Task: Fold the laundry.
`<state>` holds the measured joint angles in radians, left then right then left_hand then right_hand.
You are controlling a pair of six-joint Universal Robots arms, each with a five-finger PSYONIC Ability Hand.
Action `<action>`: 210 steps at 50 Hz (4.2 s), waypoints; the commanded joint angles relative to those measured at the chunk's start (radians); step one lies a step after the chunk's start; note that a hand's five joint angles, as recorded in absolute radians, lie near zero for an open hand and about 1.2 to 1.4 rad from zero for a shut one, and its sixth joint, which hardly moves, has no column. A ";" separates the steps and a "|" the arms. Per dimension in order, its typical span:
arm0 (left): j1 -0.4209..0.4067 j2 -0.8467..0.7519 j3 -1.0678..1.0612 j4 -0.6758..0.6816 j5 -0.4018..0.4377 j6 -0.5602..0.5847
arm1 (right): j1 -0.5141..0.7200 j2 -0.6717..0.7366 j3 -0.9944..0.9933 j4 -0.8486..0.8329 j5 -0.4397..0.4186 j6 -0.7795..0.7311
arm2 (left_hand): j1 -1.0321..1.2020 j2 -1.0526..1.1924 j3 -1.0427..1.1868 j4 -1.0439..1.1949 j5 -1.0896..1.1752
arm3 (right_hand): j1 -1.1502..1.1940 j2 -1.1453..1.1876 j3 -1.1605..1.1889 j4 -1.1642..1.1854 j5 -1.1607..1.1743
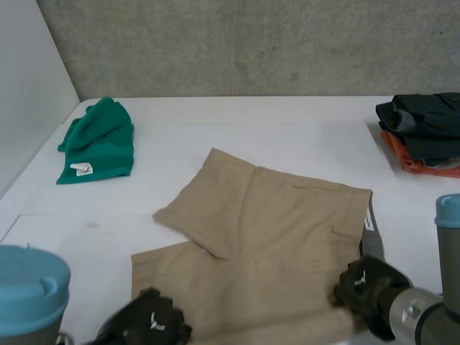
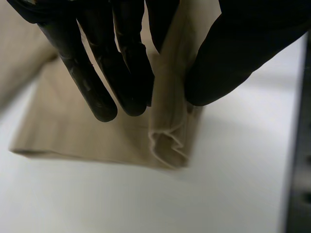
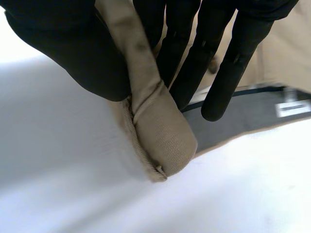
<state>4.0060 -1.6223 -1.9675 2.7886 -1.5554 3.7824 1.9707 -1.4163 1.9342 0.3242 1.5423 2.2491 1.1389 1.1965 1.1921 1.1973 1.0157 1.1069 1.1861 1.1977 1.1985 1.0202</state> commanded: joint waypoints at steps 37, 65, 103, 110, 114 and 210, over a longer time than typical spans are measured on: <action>0.013 -0.845 1.017 0.871 -0.077 0.131 | -0.032 0.371 -0.532 -0.595 0.205 0.305 | -0.964 -1.022 -1.018 -1.023 -1.016 | -0.932 -1.012 -1.023 -1.024 -1.020; 0.036 -0.465 0.443 0.858 -0.072 -0.196 | -0.239 0.263 -0.124 -0.496 -0.106 0.567 | -0.961 -1.018 -1.014 -1.019 -1.012 | -0.635 -0.714 -0.726 -0.726 -0.723; 0.113 -0.245 0.306 0.852 -0.078 -0.262 | 0.264 0.350 -0.283 -0.680 -0.249 -0.161 | -0.961 -1.018 -1.014 -1.019 -1.012 | 0.289 0.210 0.199 0.198 0.202; 0.131 -0.245 0.331 0.861 -0.080 -0.262 | 0.306 0.381 -0.327 -0.626 -0.268 -0.212 | -0.964 -1.022 -1.018 -1.023 -1.016 | -0.932 -1.012 -1.023 -1.024 -1.020; 0.131 -0.251 0.394 0.861 -0.083 -0.263 | 0.272 0.252 -0.328 -0.651 -0.251 0.050 | -0.964 -1.022 -1.018 -1.023 -1.016 | -0.932 -1.012 -1.023 -1.024 -1.020; 0.021 -0.436 0.997 0.163 0.538 -0.447 | 0.220 0.465 -0.182 -1.077 0.067 0.475 | -0.931 -0.989 -0.985 -0.990 -0.983 | 0.283 0.204 0.192 0.192 0.195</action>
<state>4.0244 -2.0628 -0.9687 2.9511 -1.0163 3.3364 2.1912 -1.0012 1.8309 -0.7647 1.6122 2.7225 0.1864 0.2098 0.2100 0.2032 0.0489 0.4617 0.4628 0.4613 0.4613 0.2594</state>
